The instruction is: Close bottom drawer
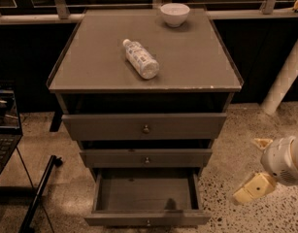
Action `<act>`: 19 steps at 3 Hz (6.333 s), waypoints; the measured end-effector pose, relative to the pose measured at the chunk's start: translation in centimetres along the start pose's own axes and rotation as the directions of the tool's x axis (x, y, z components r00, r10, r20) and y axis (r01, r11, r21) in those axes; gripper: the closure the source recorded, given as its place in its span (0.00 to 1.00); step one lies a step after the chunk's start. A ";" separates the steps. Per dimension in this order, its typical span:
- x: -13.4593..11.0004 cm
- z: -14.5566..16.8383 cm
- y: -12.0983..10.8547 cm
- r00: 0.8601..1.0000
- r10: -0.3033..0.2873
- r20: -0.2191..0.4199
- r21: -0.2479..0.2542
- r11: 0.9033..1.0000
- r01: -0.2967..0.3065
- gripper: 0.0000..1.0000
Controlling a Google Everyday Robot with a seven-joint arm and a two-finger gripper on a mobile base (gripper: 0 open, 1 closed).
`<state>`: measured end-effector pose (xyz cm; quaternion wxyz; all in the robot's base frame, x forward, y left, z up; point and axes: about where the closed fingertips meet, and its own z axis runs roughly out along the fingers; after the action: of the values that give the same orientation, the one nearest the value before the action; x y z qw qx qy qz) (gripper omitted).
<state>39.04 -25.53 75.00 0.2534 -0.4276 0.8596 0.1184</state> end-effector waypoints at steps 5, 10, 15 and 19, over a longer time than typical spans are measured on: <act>3.1 6.4 -1.1 0.996 0.074 0.041 -0.052 0.996 -0.072 0.88; 17.6 27.7 1.1 0.808 0.559 0.185 -0.011 0.823 -0.567 1.00; 28.3 46.2 -0.5 0.637 0.771 0.013 -0.053 0.637 -0.769 1.00; 27.5 49.5 -2.6 0.618 0.785 0.053 -0.039 0.620 -0.784 1.00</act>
Offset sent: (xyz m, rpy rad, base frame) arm 0.0112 -0.0010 -0.0502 0.0591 0.0224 -0.0251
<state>43.74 -24.82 18.53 0.2014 -0.0074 0.9506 0.2362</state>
